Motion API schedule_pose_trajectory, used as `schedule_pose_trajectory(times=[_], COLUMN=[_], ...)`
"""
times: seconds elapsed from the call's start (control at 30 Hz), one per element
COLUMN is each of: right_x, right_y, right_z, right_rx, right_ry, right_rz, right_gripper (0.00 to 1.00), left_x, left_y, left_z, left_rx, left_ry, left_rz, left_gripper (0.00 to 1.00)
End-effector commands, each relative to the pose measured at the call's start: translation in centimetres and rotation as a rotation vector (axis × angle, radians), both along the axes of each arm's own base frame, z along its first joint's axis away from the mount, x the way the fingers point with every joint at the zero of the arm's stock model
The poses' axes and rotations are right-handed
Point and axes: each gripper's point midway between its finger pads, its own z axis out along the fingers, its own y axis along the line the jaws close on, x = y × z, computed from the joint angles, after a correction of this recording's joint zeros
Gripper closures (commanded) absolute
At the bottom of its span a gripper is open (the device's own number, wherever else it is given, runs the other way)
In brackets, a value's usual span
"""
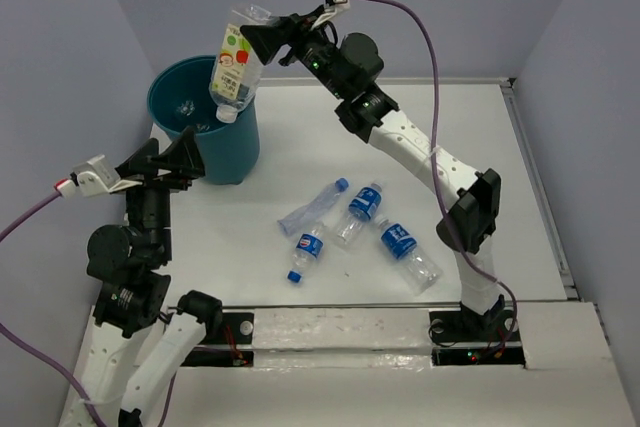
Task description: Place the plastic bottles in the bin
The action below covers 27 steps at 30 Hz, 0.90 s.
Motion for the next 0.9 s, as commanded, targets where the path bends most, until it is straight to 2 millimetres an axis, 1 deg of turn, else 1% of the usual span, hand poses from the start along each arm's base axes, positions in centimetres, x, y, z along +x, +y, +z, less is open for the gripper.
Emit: schedule_pose_trajectory(times=[0.0, 0.07, 0.1, 0.13, 0.17, 0.2, 0.23, 0.27, 0.3, 0.37, 0.4, 0.43, 0.47, 0.53, 0.57, 0.6, 0.63, 0.67, 0.7, 0.73, 0.77, 0.8, 0.83, 0.87], right_x=[-4.2, -3.8, -3.0, -2.2, -1.9, 0.4, 0.6, 1.4, 2.1, 2.6, 3.1, 3.1, 3.1, 3.0, 2.8, 2.4, 2.3, 1.7, 1.5, 1.1, 0.2, -0.1, -0.7, -1.0], right_y=[-3.7, -2.7, -2.4, -2.6, -1.6, 1.3, 1.0, 2.8, 3.5, 3.9, 4.4, 4.5, 4.6, 4.8, 4.8, 4.6, 4.7, 4.5, 4.3, 3.9, 3.2, 3.1, 2.5, 2.3], right_z=[10.4, 9.6, 8.9, 9.2, 8.6, 4.5, 5.6, 2.9, 1.9, 0.8, -0.6, -0.9, -1.3, -1.5, -1.3, -0.3, -0.4, 0.6, 0.8, 1.6, 3.0, 3.1, 4.2, 4.4], right_rx=[0.286, 0.302, 0.299, 0.315, 0.283, 0.201, 0.201, 0.148, 0.130, 0.108, 0.084, 0.077, 0.064, 0.040, 0.030, 0.035, 0.013, 0.011, 0.004, 0.011, -0.002, -0.025, -0.018, -0.053], right_ry=[-0.198, -0.207, -0.209, -0.206, -0.212, -0.156, -0.195, -0.162, -0.159, -0.155, -0.136, -0.135, -0.133, -0.133, -0.137, -0.153, -0.146, -0.163, -0.159, -0.170, -0.194, -0.194, -0.214, -0.215], right_rz=[0.016, -0.002, -0.024, -0.064, -0.076, -0.088, -0.122, -0.124, -0.130, -0.138, -0.136, -0.136, -0.133, -0.122, -0.118, -0.111, -0.103, -0.092, -0.092, -0.095, -0.092, -0.083, -0.089, -0.091], right_gripper=[0.40, 0.39, 0.39, 0.39, 0.39, 0.38, 0.38, 0.38, 0.37, 0.37, 0.36, 0.34, 0.27, 0.16, 0.05, 0.01, 0.00, 0.00, 0.00, 0.00, 0.00, 0.00, 0.00, 0.00], left_x=[0.1, 0.0, 0.0, 0.0, 0.0, 0.0, 0.0, 0.0, 0.1, 0.1, 0.1, 0.1, 0.1, 0.2, 0.2, 0.3, 0.5, 0.6, 0.8, 0.9, 0.9, 1.4, 1.7, 1.8], left_y=[-0.2, -0.4, -0.4, -0.4, -0.5, -0.5, -0.5, -0.5, -0.5, -0.5, -0.5, -0.5, -0.6, -0.8, -0.9, -0.9, -1.0, -1.2, -1.4, -1.6, -1.8, -2.1, -2.1, -2.1], left_z=[1.0, 1.1, 1.1, 1.2, 1.1, 1.1, 1.1, 1.1, 1.1, 1.2, 1.2, 1.2, 1.2, 1.1, 1.2, 1.1, 1.0, 1.0, 1.0, 0.9, 1.0, 0.7, 0.6, 0.8], left_rx=[-0.006, -0.005, -0.004, -0.005, -0.002, -0.001, -0.001, 0.000, 0.000, 0.001, 0.001, 0.002, 0.002, 0.006, 0.009, 0.013, 0.015, 0.019, 0.025, 0.032, 0.042, 0.058, 0.073, 0.084], left_ry=[-0.040, -0.045, -0.045, -0.047, -0.047, -0.047, -0.047, -0.047, -0.045, -0.047, -0.047, -0.046, -0.048, -0.045, -0.048, -0.044, -0.039, -0.039, -0.034, -0.030, -0.032, -0.020, -0.009, -0.004], left_rz=[-0.011, -0.021, -0.024, -0.024, -0.027, -0.028, -0.027, -0.028, -0.028, -0.029, -0.031, -0.029, -0.035, -0.039, -0.045, -0.047, -0.049, -0.058, -0.064, -0.069, -0.078, -0.083, -0.079, -0.075], left_gripper=[0.03, 0.03, 0.03, 0.03, 0.03, 0.03, 0.03, 0.03, 0.03, 0.03, 0.03, 0.03, 0.03, 0.03, 0.03, 0.03, 0.03, 0.03, 0.03, 0.03, 0.03, 0.03, 0.03, 0.03])
